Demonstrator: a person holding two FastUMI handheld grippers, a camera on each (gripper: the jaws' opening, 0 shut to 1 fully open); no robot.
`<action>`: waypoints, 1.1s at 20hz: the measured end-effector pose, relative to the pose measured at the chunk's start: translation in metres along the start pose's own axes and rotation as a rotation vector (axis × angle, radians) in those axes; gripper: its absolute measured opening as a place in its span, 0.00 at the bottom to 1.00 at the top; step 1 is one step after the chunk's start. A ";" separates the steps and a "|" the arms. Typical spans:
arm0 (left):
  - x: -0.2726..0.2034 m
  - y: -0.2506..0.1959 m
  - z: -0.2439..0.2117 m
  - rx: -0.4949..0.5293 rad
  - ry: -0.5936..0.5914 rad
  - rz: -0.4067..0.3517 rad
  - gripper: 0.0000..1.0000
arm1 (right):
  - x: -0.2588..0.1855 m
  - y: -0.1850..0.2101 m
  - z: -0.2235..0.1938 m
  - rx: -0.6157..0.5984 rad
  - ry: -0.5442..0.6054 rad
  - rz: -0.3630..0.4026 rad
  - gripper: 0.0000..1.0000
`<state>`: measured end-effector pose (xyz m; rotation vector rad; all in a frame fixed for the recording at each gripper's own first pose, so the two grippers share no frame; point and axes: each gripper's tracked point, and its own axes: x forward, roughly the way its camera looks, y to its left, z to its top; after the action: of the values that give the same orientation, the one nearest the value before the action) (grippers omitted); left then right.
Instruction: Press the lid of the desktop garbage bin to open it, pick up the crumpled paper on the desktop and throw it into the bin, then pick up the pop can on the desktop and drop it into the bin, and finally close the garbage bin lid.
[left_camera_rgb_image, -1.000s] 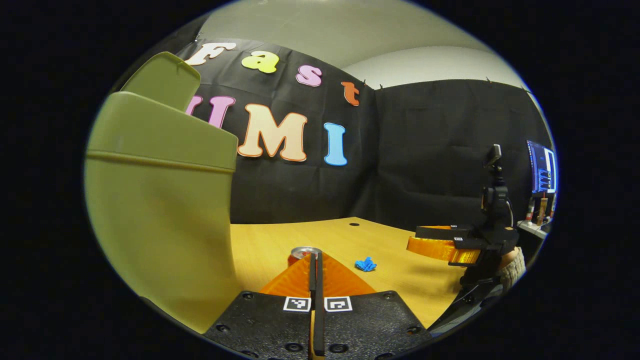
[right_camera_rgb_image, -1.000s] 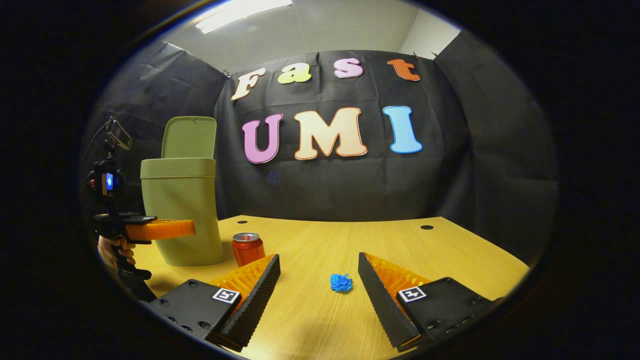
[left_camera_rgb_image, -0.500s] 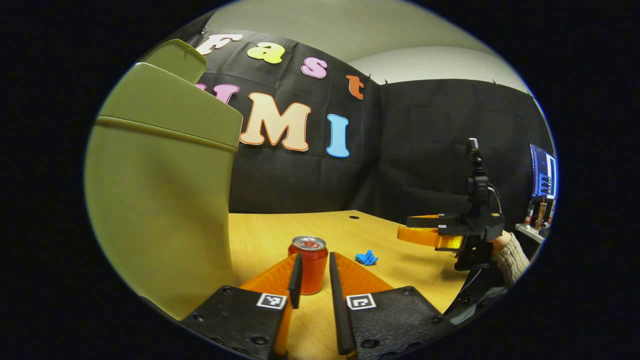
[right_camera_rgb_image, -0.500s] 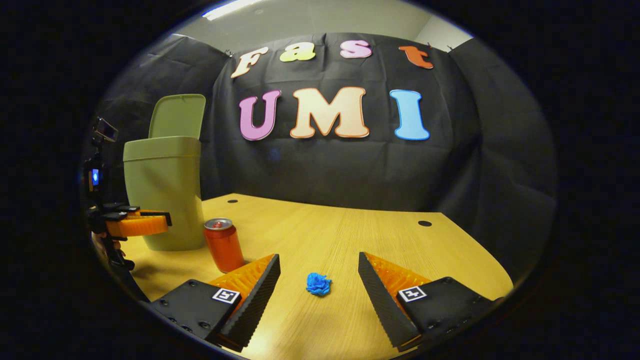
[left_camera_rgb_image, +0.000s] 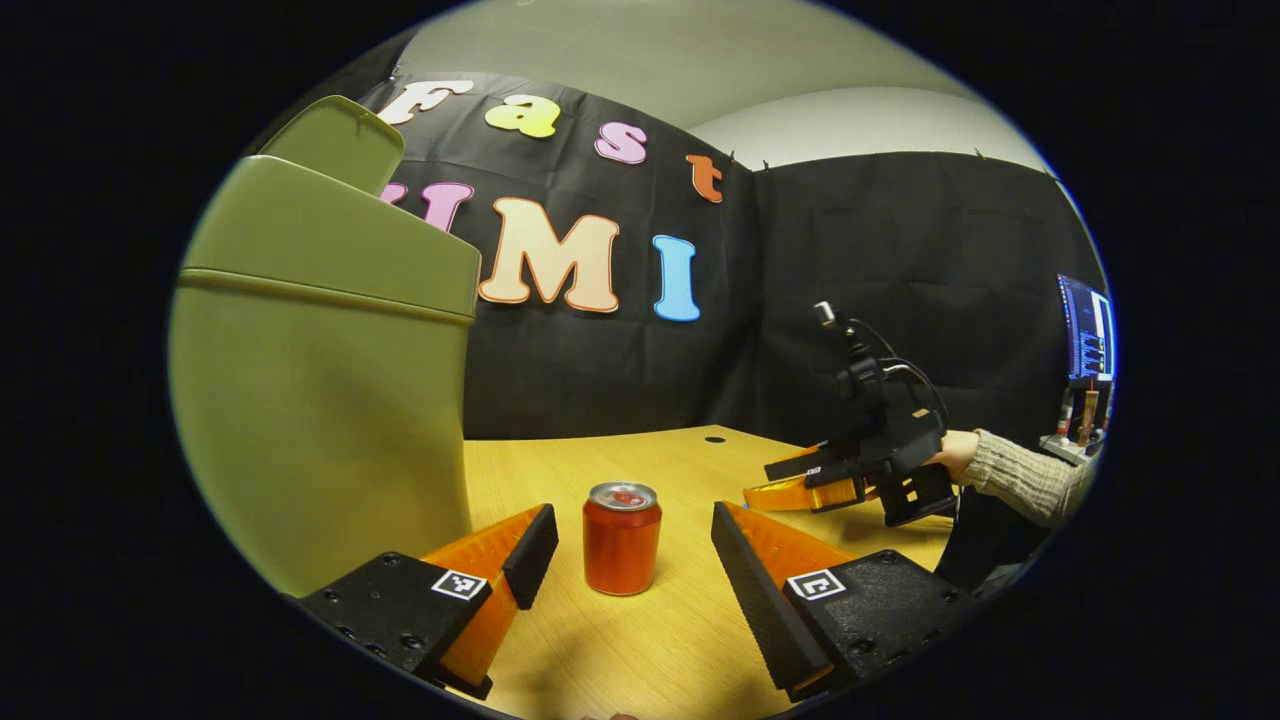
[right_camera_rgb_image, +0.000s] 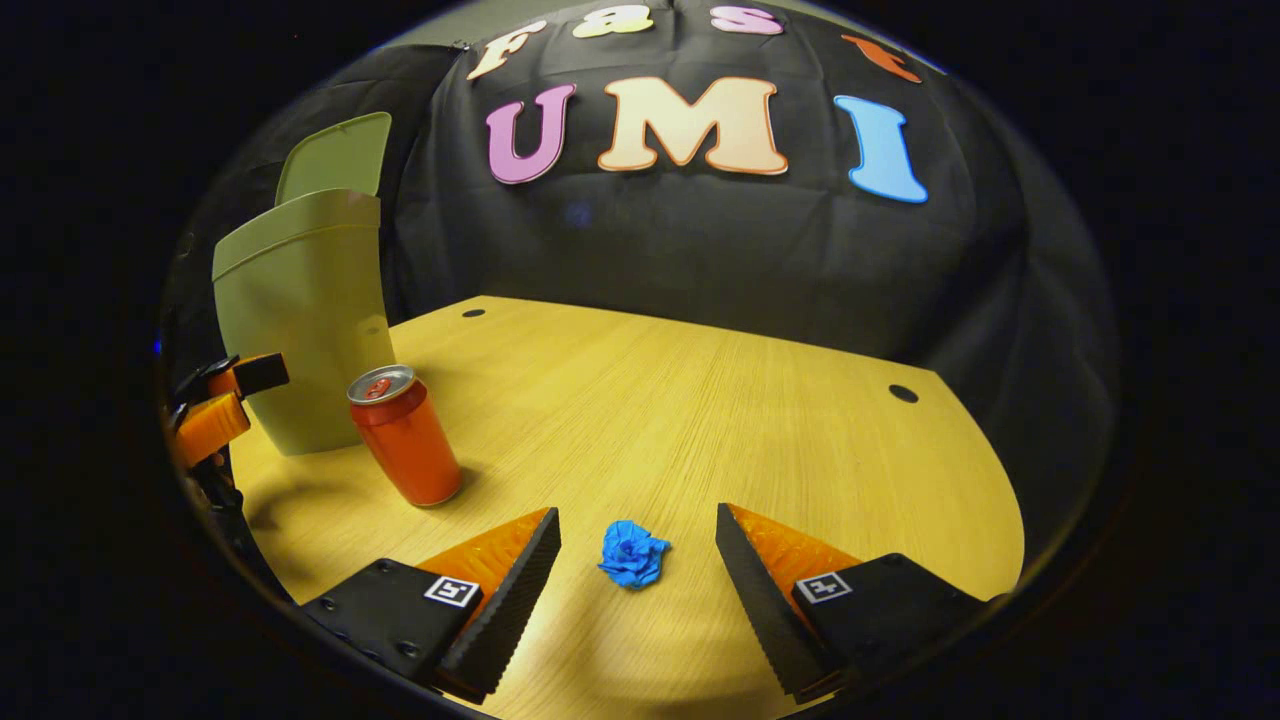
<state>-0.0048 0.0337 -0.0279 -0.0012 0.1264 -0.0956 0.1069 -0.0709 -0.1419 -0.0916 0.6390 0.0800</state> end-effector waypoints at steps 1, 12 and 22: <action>-0.001 0.000 0.000 0.002 0.002 0.001 0.93 | 0.006 0.001 -0.003 0.009 0.031 0.011 0.98; -0.002 -0.001 0.002 0.000 -0.005 -0.008 0.93 | 0.035 0.003 -0.040 0.008 0.238 0.007 0.73; -0.001 0.003 -0.002 -0.016 0.006 0.002 0.93 | 0.027 0.001 -0.025 0.034 0.203 0.011 0.11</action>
<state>-0.0056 0.0364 -0.0300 -0.0169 0.1334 -0.0926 0.1135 -0.0711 -0.1787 -0.0636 0.8433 0.0705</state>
